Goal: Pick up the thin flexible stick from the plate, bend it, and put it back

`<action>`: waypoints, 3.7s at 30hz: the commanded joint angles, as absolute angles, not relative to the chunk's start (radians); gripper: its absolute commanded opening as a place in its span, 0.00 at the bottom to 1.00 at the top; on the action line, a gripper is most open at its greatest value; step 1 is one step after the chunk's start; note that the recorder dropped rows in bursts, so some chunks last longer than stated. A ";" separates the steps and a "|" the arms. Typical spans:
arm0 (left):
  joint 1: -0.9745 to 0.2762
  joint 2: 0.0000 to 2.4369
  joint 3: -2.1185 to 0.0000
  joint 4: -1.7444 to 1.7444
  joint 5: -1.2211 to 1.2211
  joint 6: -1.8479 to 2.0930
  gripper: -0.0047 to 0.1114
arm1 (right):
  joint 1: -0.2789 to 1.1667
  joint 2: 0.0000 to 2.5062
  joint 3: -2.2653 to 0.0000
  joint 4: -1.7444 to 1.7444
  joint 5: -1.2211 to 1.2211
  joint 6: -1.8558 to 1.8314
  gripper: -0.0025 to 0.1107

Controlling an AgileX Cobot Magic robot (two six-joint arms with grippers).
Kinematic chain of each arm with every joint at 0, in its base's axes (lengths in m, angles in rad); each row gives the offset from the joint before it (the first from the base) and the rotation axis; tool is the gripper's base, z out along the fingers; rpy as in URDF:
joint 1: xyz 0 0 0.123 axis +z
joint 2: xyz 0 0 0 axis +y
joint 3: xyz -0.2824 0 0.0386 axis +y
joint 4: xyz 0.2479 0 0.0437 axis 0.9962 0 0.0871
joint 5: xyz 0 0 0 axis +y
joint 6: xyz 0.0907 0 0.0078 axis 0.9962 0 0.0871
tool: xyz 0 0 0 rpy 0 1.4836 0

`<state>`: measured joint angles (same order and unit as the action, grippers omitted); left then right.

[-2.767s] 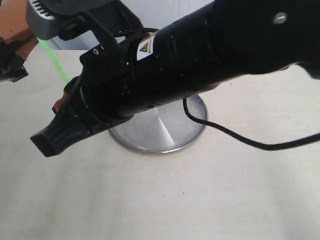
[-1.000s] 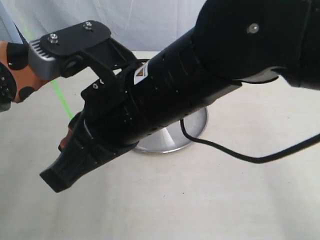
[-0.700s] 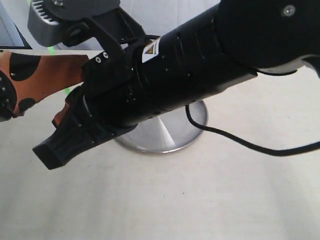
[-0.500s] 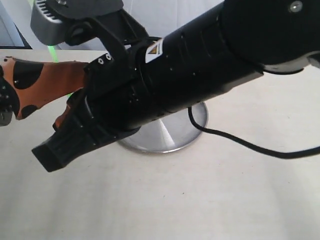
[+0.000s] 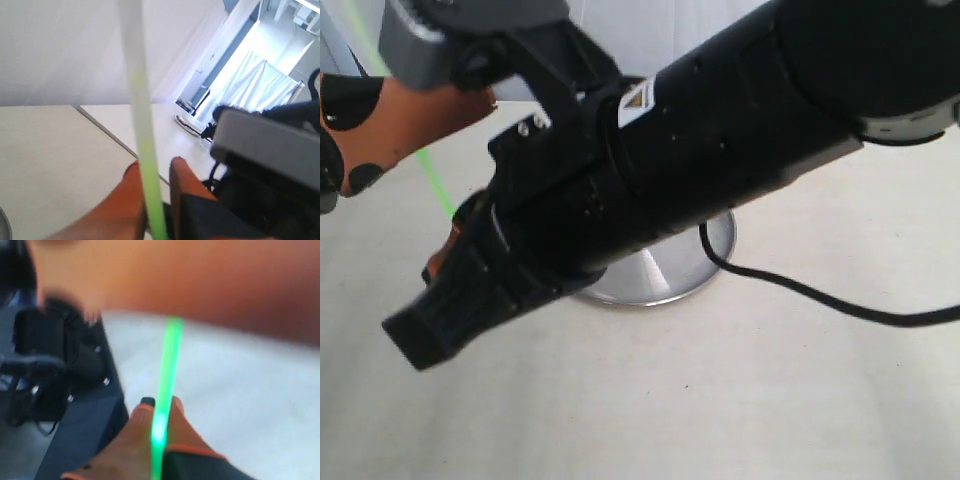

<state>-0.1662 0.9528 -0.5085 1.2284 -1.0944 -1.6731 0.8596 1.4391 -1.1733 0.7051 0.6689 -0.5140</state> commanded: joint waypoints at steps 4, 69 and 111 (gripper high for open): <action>-0.162 0.954 -0.509 1.120 -1.059 -1.667 0.43 | 0.861 1.429 -1.173 0.708 0.740 -0.522 0.01; -0.162 0.821 -0.509 1.257 -1.016 -1.534 0.17 | 0.520 1.891 -1.205 -0.061 0.476 -0.079 0.01; -0.162 0.295 -0.206 1.715 0.148 -1.841 0.04 | 0.512 1.375 -1.319 -0.176 0.526 -0.035 0.01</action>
